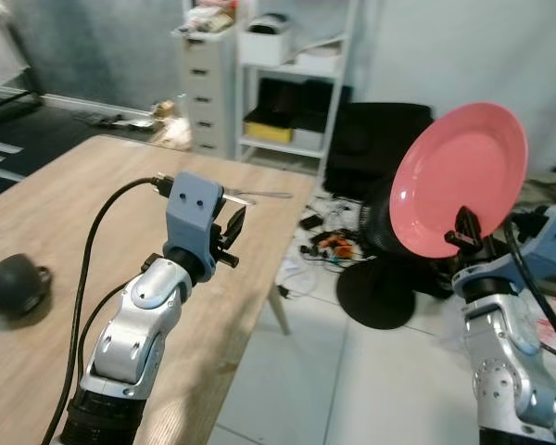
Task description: Setting the table
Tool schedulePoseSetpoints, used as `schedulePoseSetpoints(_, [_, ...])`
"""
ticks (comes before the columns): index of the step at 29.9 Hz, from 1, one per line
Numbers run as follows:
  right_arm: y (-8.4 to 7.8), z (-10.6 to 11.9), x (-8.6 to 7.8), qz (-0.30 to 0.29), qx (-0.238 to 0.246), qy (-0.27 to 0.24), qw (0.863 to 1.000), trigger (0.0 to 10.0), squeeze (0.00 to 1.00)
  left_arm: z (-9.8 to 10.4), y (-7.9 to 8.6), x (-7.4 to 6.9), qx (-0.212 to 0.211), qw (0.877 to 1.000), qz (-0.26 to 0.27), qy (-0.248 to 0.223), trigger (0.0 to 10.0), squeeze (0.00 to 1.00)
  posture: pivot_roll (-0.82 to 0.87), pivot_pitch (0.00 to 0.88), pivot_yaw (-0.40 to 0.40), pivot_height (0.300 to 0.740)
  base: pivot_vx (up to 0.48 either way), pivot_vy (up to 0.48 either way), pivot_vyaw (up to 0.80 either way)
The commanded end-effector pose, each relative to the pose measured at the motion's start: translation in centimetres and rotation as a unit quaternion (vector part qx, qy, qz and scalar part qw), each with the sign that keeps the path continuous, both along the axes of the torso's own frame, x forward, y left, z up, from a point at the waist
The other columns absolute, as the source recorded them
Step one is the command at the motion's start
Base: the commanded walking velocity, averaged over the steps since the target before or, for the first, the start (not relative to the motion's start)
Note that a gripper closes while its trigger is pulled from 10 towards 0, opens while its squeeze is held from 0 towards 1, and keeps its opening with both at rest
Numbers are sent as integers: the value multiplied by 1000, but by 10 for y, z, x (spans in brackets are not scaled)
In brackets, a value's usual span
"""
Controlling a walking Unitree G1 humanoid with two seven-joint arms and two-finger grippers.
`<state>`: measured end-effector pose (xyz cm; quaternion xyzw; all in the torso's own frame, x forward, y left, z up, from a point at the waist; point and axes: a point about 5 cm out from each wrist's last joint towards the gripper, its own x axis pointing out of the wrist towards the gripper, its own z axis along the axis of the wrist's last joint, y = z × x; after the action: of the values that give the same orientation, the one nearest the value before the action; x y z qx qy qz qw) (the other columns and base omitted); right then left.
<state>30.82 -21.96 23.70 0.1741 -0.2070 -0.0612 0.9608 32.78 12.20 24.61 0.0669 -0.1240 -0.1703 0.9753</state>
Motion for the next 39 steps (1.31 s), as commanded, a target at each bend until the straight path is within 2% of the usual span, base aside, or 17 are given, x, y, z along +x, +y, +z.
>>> schedulePoseSetpoints(1, [1,-4,1,3,3,5,1000,10000,0,0,0,-1,1,1000,-2,-1,10000,0,82,82,93,740,0,0,-800])
schedulePoseSetpoints(39, [3,-3,2,5,6,4,1000,10000,0,-5,-2,2,-5,1000,-7,7,10000,0,74,92,93,740,0,0,-800])
